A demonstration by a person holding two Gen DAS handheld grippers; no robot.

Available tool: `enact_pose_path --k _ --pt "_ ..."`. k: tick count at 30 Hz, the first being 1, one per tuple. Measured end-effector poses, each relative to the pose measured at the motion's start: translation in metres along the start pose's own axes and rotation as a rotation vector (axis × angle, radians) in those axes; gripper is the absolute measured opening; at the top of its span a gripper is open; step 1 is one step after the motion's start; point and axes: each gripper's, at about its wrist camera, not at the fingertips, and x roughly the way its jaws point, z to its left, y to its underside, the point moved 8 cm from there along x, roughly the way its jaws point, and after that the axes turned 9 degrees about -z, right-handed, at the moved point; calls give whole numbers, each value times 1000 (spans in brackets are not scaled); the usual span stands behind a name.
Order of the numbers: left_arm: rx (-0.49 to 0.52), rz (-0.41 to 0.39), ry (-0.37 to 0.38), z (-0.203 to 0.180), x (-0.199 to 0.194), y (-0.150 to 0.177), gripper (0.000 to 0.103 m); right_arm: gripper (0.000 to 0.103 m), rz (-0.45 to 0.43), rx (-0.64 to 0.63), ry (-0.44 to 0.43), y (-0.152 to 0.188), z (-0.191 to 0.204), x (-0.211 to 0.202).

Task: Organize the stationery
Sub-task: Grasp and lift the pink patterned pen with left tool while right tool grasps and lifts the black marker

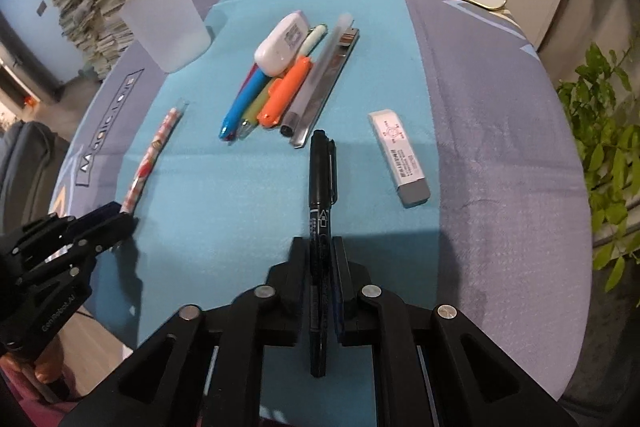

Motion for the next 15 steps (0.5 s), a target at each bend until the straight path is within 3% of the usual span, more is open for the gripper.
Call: enact_pose_path --k 2,3,8,15 --pt "-5 -23 -8 2 -3 -4 41 11 -13 -4 0 -5 0 -2" --pt "-3 -33 -10 2 -3 -8 43 12 -23 -6 1 -5 -1 -4" --pt "7 -58 -27 2 6 -27 42 33 -57 -10 -7 -18 4 -6" --pt "3 -57 -17 1 25 -43 41 33 -52 0 5 -31 3 6"
